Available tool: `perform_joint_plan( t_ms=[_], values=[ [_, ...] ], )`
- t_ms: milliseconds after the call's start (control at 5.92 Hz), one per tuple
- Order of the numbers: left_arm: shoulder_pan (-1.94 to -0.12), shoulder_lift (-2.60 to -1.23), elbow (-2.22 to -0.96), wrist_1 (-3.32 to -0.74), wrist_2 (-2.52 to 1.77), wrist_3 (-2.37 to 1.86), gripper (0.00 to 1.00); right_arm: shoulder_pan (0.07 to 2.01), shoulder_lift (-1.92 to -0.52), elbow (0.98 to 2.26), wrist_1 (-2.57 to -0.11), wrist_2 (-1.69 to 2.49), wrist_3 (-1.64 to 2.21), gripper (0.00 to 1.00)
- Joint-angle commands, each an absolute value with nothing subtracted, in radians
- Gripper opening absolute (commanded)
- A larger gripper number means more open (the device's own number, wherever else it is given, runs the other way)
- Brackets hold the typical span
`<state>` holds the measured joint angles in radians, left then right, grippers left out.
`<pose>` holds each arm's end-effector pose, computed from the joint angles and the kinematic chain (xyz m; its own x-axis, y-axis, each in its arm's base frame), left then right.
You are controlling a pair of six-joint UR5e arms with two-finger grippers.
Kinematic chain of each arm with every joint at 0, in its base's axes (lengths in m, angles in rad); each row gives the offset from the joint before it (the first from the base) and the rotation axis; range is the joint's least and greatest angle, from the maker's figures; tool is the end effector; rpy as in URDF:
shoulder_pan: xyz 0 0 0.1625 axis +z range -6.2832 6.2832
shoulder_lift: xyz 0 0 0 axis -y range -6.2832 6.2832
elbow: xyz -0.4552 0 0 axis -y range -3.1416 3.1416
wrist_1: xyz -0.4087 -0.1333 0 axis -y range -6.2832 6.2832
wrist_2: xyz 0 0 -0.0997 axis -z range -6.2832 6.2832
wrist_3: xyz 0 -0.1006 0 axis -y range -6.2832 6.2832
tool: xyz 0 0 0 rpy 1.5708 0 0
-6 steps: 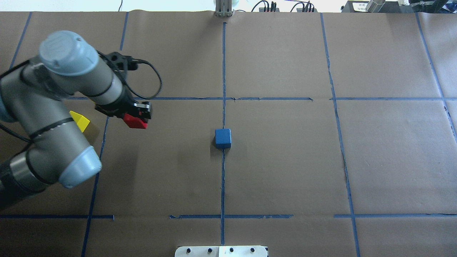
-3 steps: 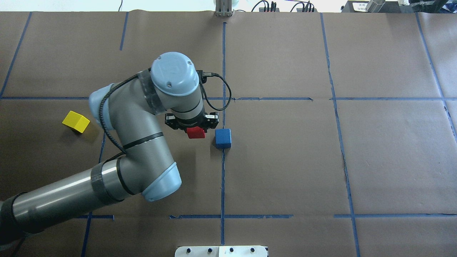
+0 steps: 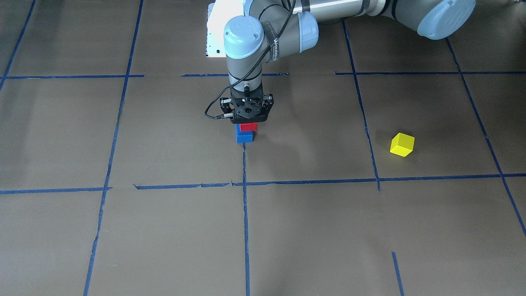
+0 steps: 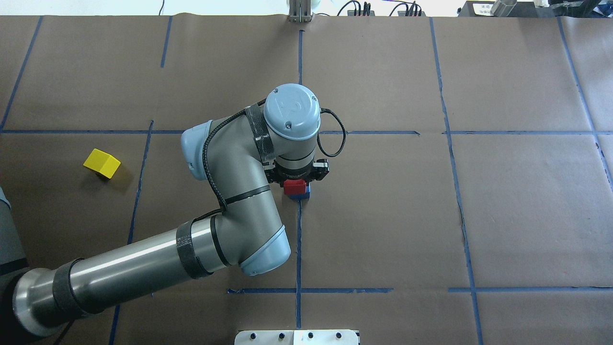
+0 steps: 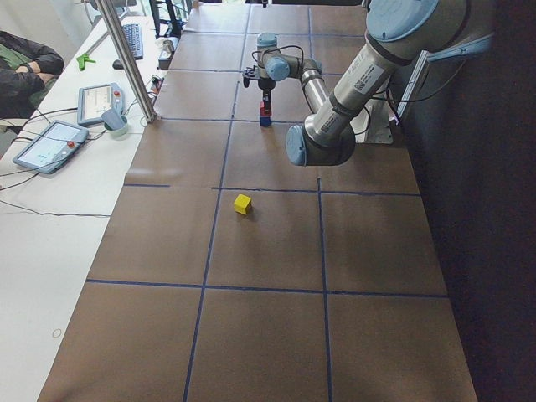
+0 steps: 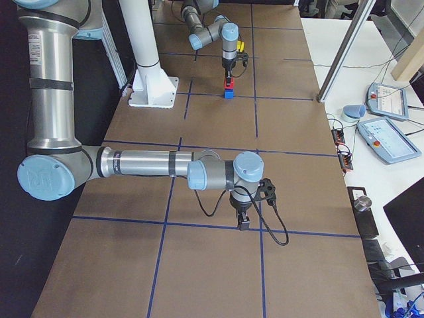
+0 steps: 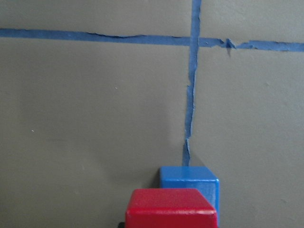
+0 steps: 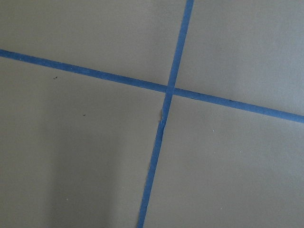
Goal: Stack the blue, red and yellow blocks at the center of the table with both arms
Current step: 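Lower the red cube onto the blue cube with the left gripper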
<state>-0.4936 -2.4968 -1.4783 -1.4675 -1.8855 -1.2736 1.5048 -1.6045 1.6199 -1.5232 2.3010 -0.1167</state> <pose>0.6355 -0.4579 0.1383 0.7060 -0.0637 -0.7053 0.0648 0.9976 -0.0252 0.0332 -0.5008 0.6797 0.7279 -0.2064 0.6538 0.1516 0.9785 0.1400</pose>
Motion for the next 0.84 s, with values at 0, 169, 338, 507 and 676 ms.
perform_joint_plan(
  t_ms=[0, 169, 338, 507, 676],
  values=[
    [-0.486, -2.5, -1.471, -1.468, -1.885, -1.276, 0.08, 1.505, -1.605, 1.62, -1.523, 2.301, -0.117, 1.0],
    [-0.488, -2.499, -1.468, -1.494, -1.884, -1.278, 0.09, 1.505, -1.605, 1.62, -1.523, 2.301, -0.117, 1.0],
    [-0.488, -2.497, -1.45, -1.538, -1.884, -1.299, 0.1, 1.505, -1.605, 1.62, -1.523, 2.301, -0.117, 1.0],
    [-0.488, -2.497, -1.445, -1.546, -1.884, -1.304, 0.1, 1.505, -1.605, 1.62, -1.523, 2.301, -0.117, 1.0],
    [-0.494, -2.496, -1.445, -1.546, -1.884, -1.302, 0.1, 1.505, -1.605, 1.62, -1.523, 2.301, -0.117, 1.0]
  ],
)
